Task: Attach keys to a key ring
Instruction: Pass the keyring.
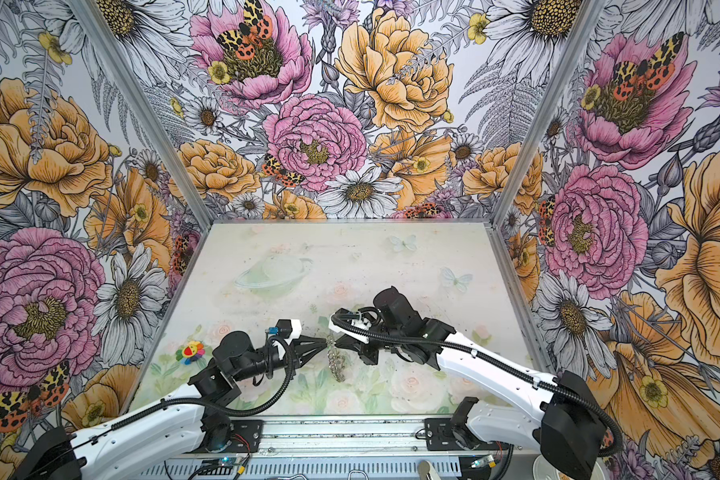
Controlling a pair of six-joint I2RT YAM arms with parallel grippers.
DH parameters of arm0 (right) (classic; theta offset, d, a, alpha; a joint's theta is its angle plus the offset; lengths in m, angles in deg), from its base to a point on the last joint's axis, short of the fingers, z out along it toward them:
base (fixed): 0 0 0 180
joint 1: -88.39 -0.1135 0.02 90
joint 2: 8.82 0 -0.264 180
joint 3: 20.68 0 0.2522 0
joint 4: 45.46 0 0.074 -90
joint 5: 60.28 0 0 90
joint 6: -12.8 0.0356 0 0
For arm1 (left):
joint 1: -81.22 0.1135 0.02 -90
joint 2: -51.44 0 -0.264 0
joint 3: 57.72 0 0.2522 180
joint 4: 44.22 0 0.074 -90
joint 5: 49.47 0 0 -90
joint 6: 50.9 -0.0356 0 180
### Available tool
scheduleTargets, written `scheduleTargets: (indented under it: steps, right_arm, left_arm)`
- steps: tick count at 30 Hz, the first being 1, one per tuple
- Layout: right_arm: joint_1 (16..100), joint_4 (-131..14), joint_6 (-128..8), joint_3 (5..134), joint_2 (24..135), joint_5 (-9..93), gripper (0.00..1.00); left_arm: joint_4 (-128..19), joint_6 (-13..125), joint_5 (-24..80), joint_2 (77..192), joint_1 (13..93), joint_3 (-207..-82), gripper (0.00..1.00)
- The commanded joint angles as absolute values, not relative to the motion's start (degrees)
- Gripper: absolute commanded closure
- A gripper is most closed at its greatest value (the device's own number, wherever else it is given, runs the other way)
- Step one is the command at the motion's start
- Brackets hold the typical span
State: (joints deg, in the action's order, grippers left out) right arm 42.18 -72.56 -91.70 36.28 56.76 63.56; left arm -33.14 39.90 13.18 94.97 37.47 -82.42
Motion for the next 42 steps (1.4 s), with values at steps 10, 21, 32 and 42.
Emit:
scheduleTargets:
  steps: [10, 21, 32, 42]
  right_arm:
    - [44.36, -55.53, -82.46, 29.65, 55.30, 65.52, 1.00]
    - [44.27, -49.55, -76.91, 27.33, 56.21, 63.42, 1.00]
    - [44.05, -46.28, -77.07, 26.29, 57.10, 65.39, 1.00]
    - [44.45, -33.01, -72.38, 21.57, 58.16, 66.78, 1.00]
  left_arm:
    - [-33.17, 43.04, 18.78, 93.17, 33.97, -79.73, 0.83]
    - [-32.79, 42.36, 18.78, 96.43, 31.40, -81.10, 0.83]
    - [-31.17, 41.56, 17.29, 101.75, 30.33, -83.26, 0.83]
    - [-31.94, 42.81, 20.20, 97.47, 31.24, -82.14, 0.82]
